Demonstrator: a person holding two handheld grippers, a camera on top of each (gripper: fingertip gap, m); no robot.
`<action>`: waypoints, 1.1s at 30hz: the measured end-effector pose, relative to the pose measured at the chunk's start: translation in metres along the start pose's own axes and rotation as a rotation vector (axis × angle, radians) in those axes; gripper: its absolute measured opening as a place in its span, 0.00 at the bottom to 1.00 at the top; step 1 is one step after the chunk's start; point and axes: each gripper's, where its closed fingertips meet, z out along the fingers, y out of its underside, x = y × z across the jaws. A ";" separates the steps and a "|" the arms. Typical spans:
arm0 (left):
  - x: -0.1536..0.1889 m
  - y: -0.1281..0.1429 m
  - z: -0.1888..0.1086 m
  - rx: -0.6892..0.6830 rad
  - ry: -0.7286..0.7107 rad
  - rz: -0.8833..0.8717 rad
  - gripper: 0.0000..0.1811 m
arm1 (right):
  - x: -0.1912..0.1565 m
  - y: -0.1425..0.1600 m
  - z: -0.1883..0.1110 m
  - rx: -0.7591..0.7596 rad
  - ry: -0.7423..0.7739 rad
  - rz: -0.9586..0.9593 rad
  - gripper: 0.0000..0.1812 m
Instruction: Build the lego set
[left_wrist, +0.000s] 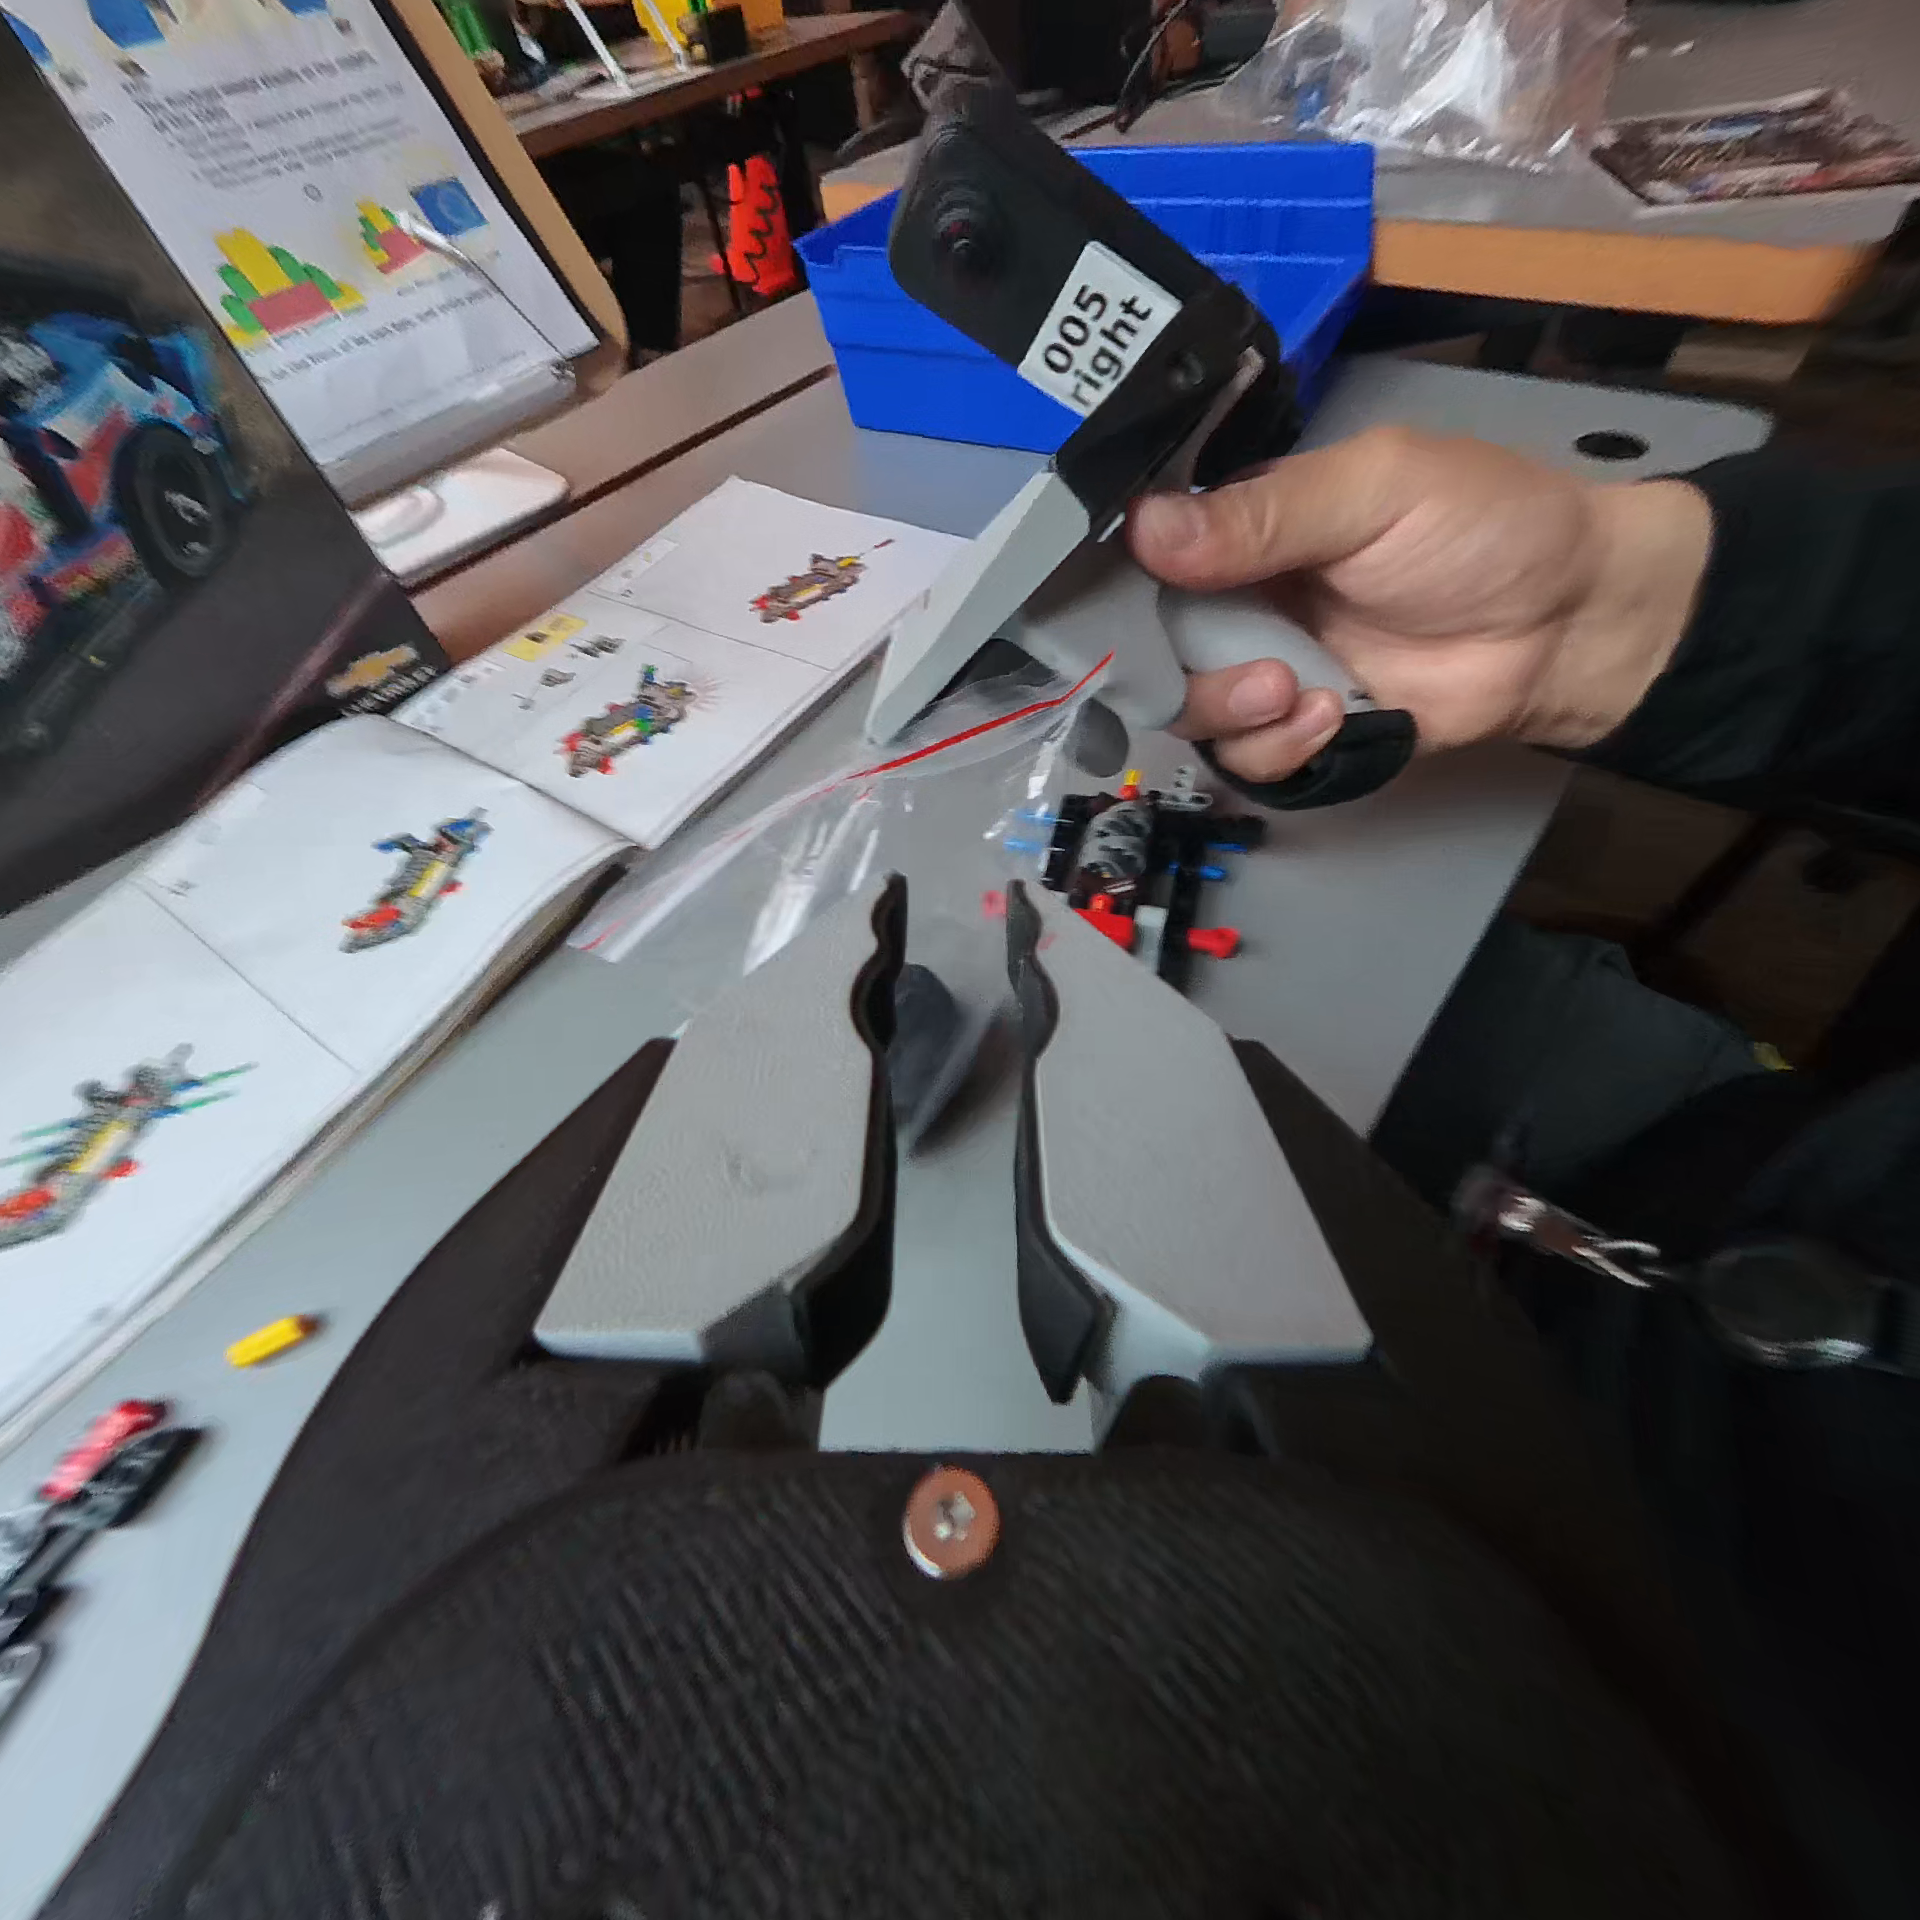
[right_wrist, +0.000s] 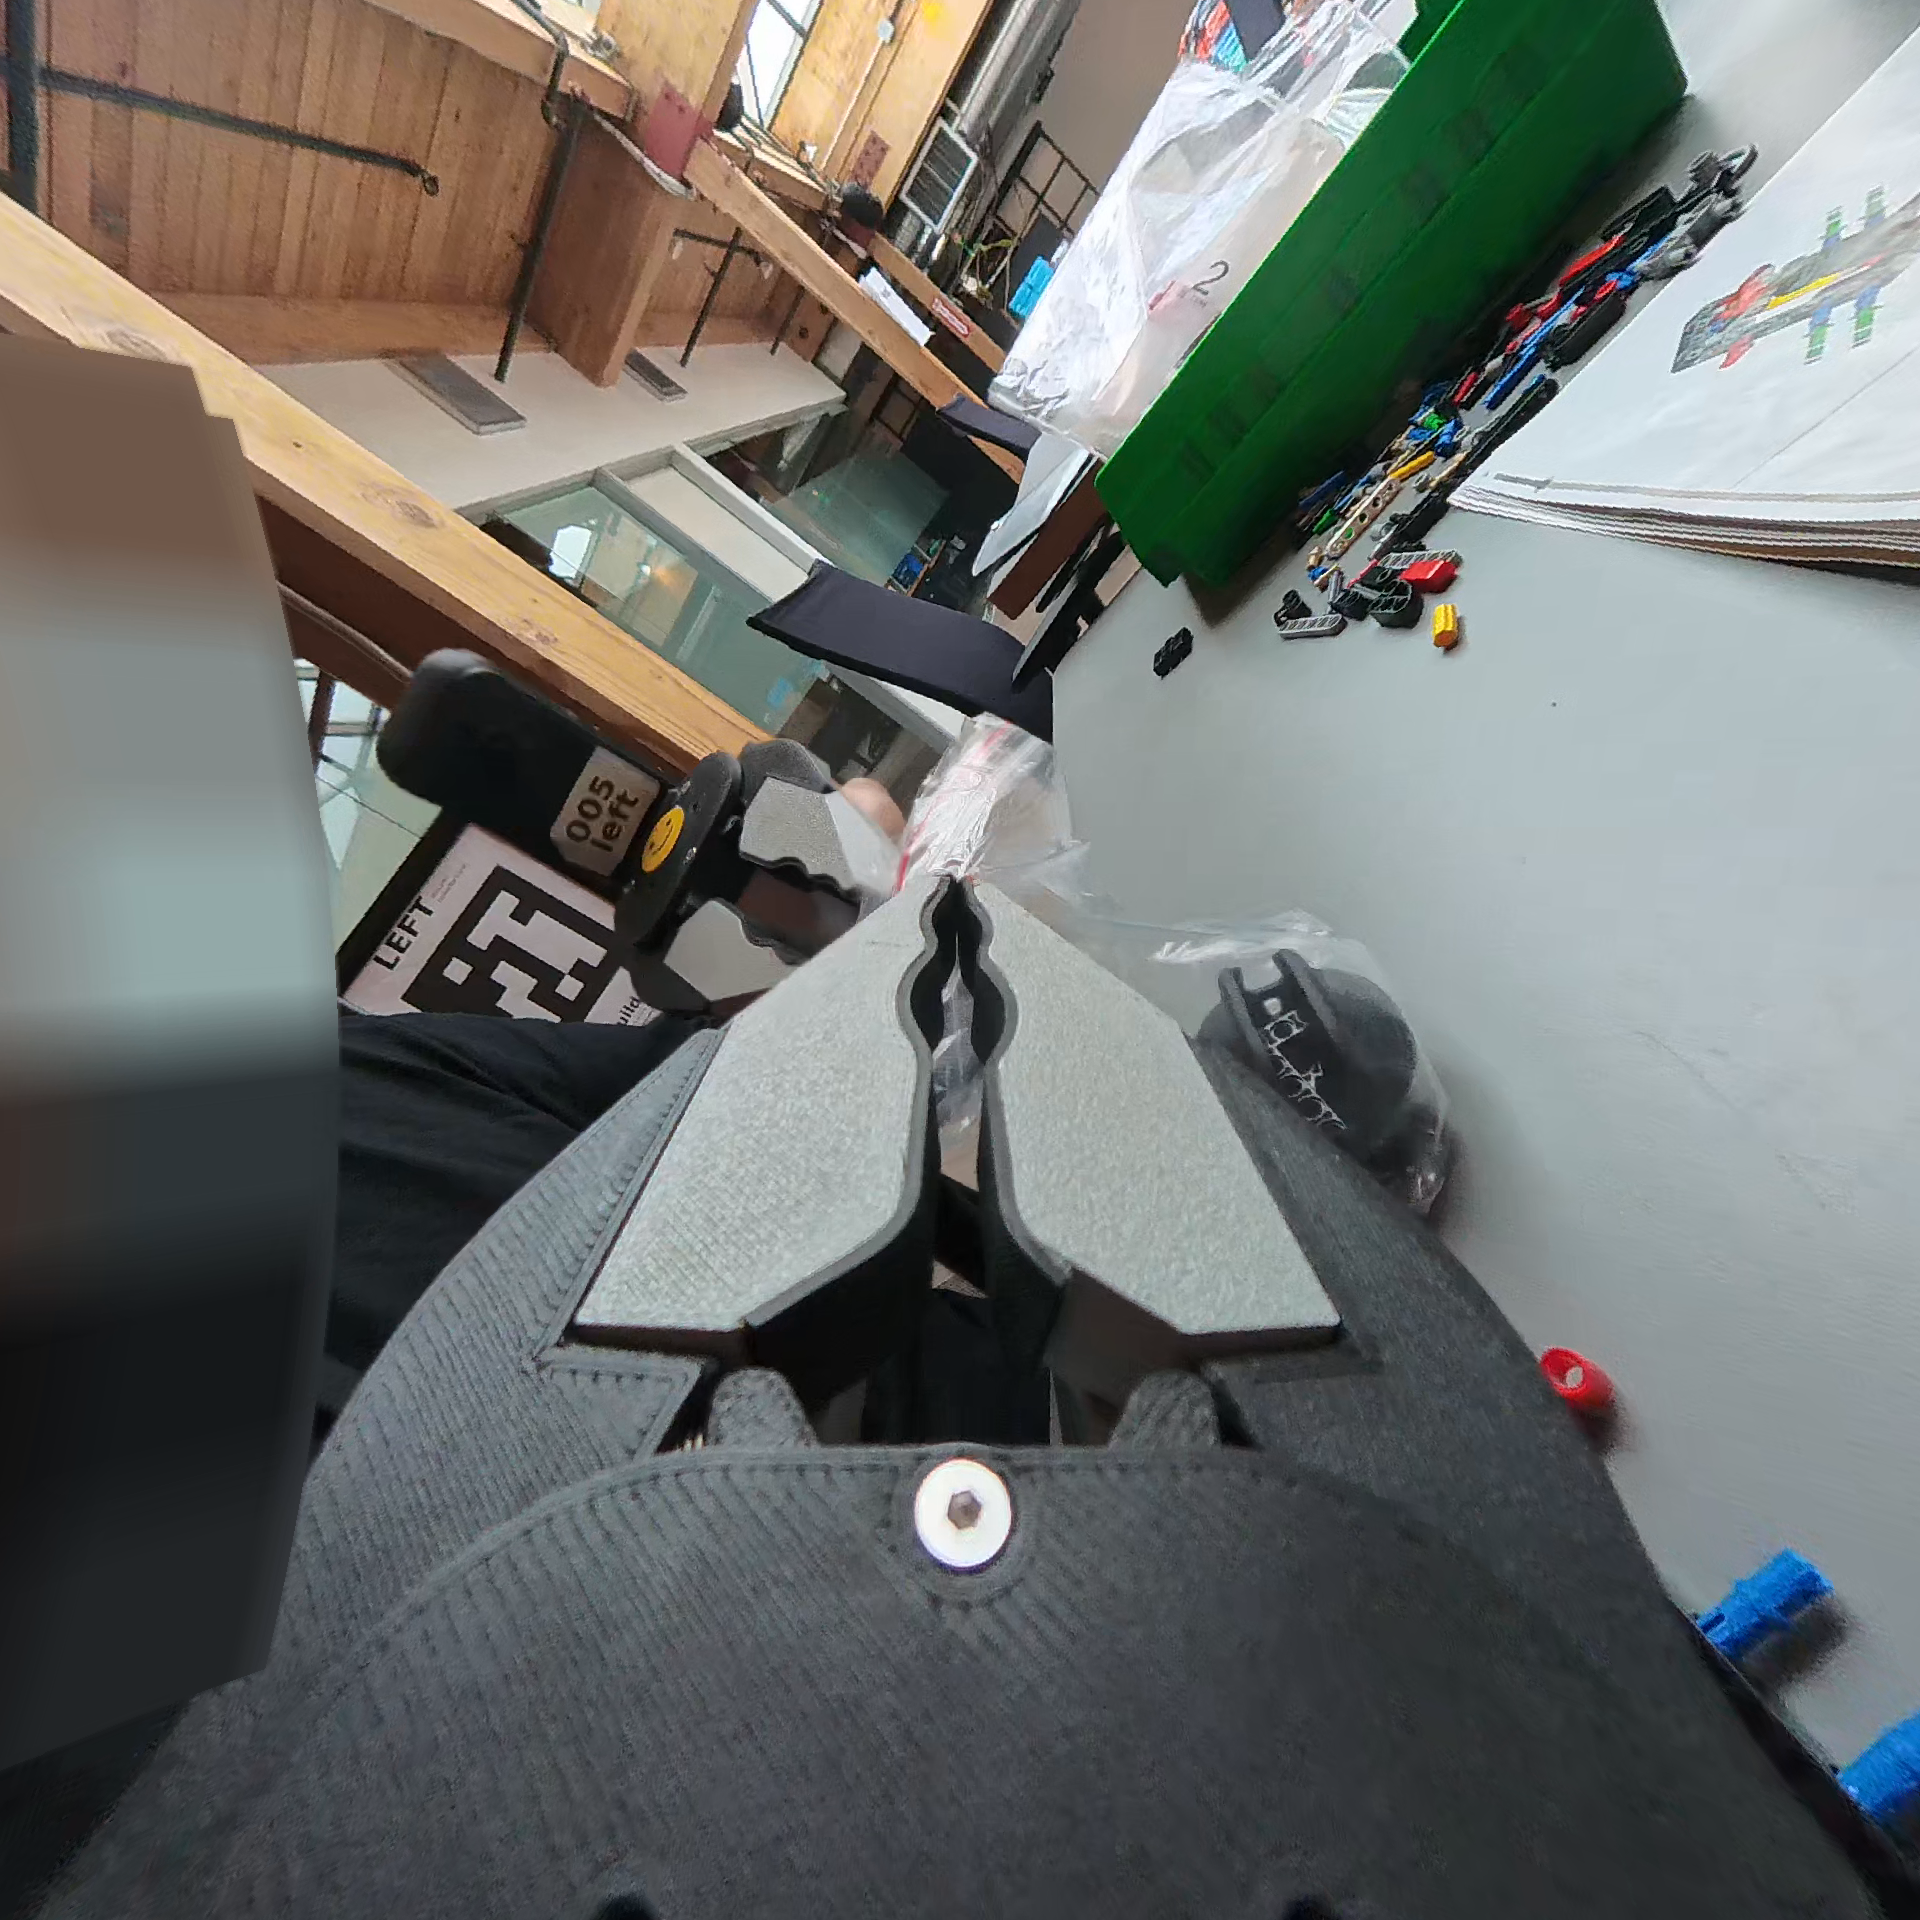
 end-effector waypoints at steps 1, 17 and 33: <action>0.006 0.000 -0.002 -0.008 0.053 -0.068 0.09 | -0.001 0.001 0.001 -0.001 0.008 -0.015 0.00; 0.003 -0.001 -0.020 0.134 0.428 -0.720 0.00 | -0.017 0.026 0.021 -0.119 0.185 -0.390 0.00; -0.003 -0.003 -0.027 0.192 0.457 -0.781 0.06 | -0.014 0.025 0.019 -0.126 0.188 -0.387 0.00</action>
